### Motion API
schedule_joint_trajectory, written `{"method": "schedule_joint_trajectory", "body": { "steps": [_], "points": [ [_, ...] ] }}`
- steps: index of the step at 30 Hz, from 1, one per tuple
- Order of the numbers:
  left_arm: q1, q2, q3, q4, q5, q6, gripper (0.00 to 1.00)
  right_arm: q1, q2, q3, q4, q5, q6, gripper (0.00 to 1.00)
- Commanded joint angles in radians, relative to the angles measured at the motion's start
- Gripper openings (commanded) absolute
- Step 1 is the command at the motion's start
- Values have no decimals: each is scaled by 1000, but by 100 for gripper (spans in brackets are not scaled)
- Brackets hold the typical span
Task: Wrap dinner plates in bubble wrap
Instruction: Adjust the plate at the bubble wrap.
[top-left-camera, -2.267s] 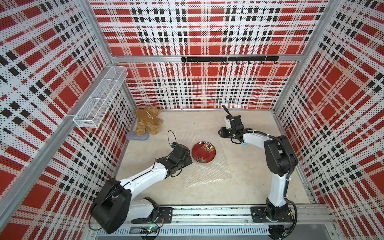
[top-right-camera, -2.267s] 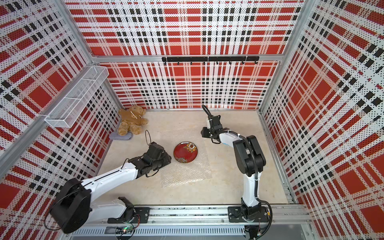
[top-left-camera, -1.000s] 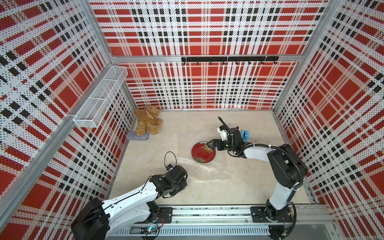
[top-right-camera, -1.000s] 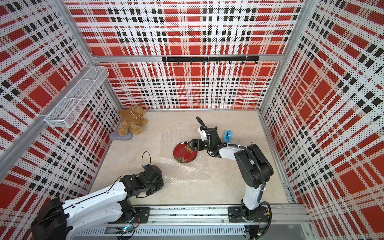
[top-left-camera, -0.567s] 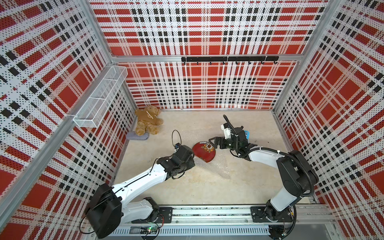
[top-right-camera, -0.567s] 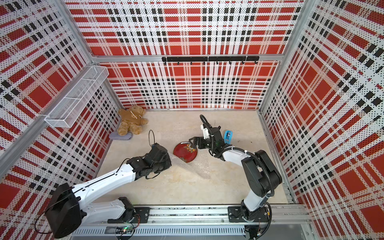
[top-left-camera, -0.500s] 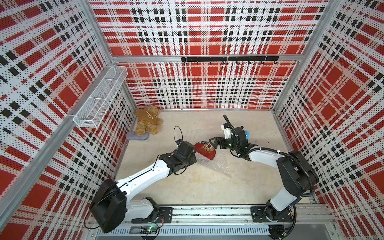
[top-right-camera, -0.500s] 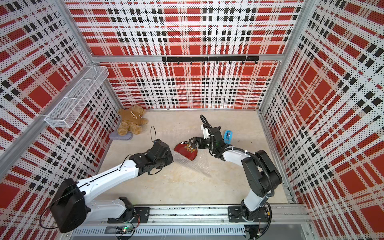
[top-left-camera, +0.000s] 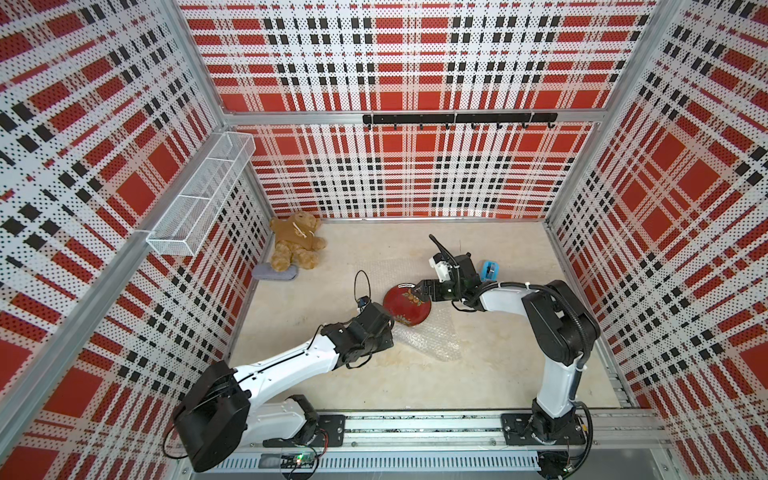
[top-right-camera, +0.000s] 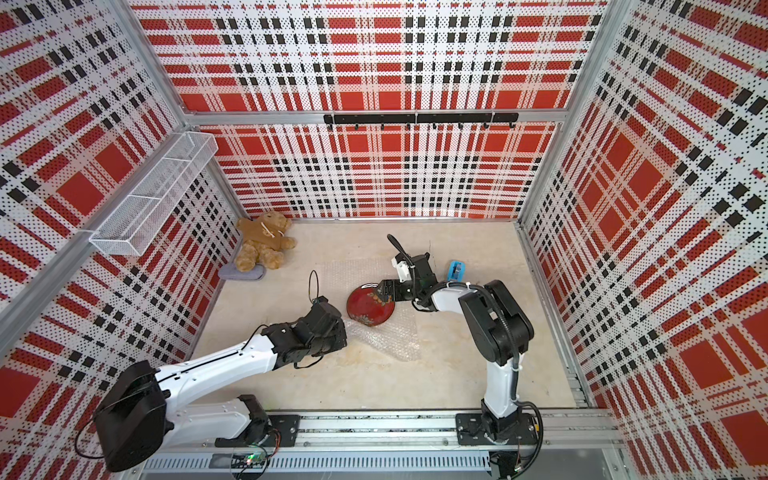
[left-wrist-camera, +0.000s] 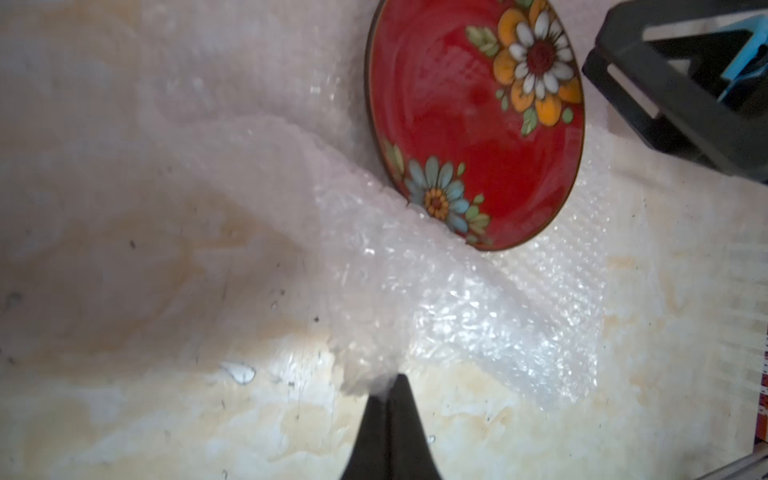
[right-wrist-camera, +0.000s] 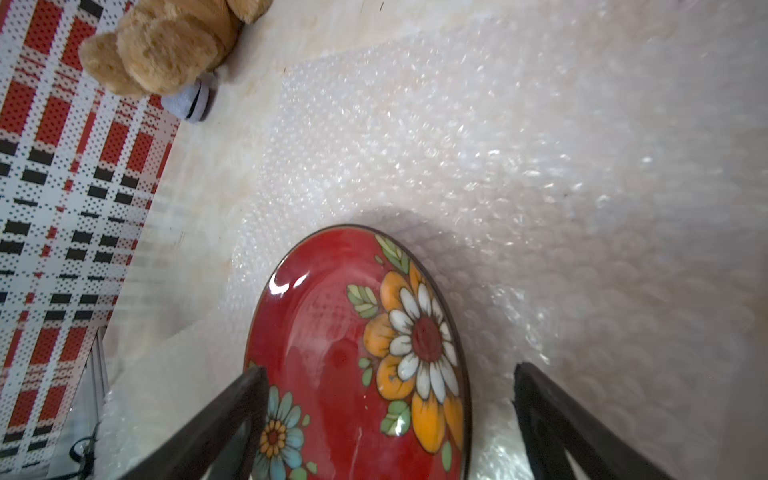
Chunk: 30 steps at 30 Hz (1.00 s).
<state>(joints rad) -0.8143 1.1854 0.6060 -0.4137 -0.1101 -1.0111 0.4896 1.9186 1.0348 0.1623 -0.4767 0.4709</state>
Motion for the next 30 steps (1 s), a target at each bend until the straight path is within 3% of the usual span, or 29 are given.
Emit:
{"method": "schedule_joint_trajectory", "body": {
  "steps": [1,11,18,20,25,30],
  "points": [
    [-23,-67,-64,-13,-15,-111,0,4,30,12,10,-119,-33,91],
    [-23,-115,-126,-22,-33,-144,0,4,-9,-62,128,-286,-41,83],
    [-25,-125,-121,-26,-46,-141,0,24,1,-66,54,-307,-96,80],
    [-21,-132,-113,-29,-43,-137,0,28,-11,-68,34,-255,-106,80],
    [41,-122,16,-43,-35,-36,0,24,-66,-97,72,-100,-39,90],
    [139,18,137,-20,-22,116,0,20,-218,-198,195,21,26,96]
  ]
}}
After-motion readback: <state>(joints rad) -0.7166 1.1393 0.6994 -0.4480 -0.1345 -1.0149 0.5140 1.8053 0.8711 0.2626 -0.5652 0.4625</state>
